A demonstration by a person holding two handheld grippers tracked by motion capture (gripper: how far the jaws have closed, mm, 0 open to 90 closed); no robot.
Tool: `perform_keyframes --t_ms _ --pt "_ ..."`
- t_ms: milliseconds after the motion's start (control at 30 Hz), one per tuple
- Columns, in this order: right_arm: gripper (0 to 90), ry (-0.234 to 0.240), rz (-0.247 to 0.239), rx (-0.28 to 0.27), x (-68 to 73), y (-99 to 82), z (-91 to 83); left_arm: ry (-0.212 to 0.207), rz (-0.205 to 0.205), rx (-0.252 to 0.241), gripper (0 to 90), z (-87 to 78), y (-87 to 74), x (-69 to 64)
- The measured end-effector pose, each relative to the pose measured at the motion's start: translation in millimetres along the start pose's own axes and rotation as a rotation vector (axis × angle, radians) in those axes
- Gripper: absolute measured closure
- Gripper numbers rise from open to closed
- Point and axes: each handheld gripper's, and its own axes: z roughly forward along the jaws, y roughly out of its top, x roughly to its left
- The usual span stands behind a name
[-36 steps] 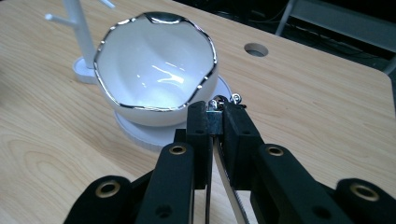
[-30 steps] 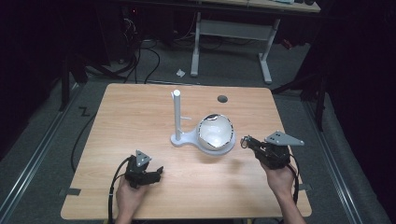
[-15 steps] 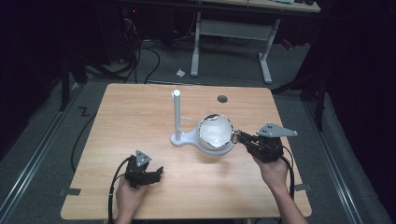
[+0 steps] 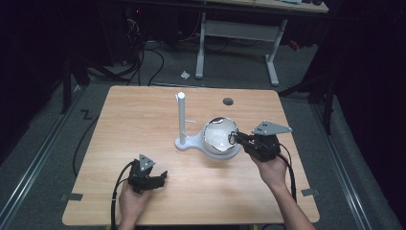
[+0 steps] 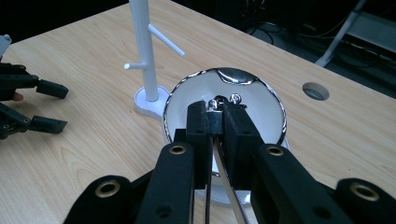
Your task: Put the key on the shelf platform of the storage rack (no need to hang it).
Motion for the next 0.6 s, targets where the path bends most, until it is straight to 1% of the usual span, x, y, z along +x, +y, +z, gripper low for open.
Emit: perform_keyframes --t_ms 100,133,167,233,267,367,600 --pt "81.9 0.003 -0.002 0.009 -1.2 3.7 5.8 0.000 0.000 0.000 22.7 0.0 0.0 0.0" --pt "81.9 0.005 0.005 0.013 -1.1 4.4 7.2 0.000 0.000 0.000 22.7 0.0 0.0 0.0" --pt "81.9 0.008 0.000 0.017 -2.2 6.5 10.9 0.000 0.001 0.001 22.7 0.0 0.0 0.1" --pt "81.9 0.008 0.000 0.019 -2.4 7.4 12.3 0.000 0.001 0.001 22.7 -0.1 0.0 0.1" --pt "81.9 0.013 0.003 0.025 -3.5 8.5 16.2 0.000 0.001 0.001 22.7 -0.1 0.0 0.1" --pt "81.9 0.009 0.004 0.042 -4.3 9.1 21.5 0.000 0.000 0.000 22.7 0.0 0.0 0.1" --pt "81.9 0.014 0.006 0.056 -5.7 10.0 32.1 0.000 0.001 0.001 22.7 -0.1 0.0 0.1"
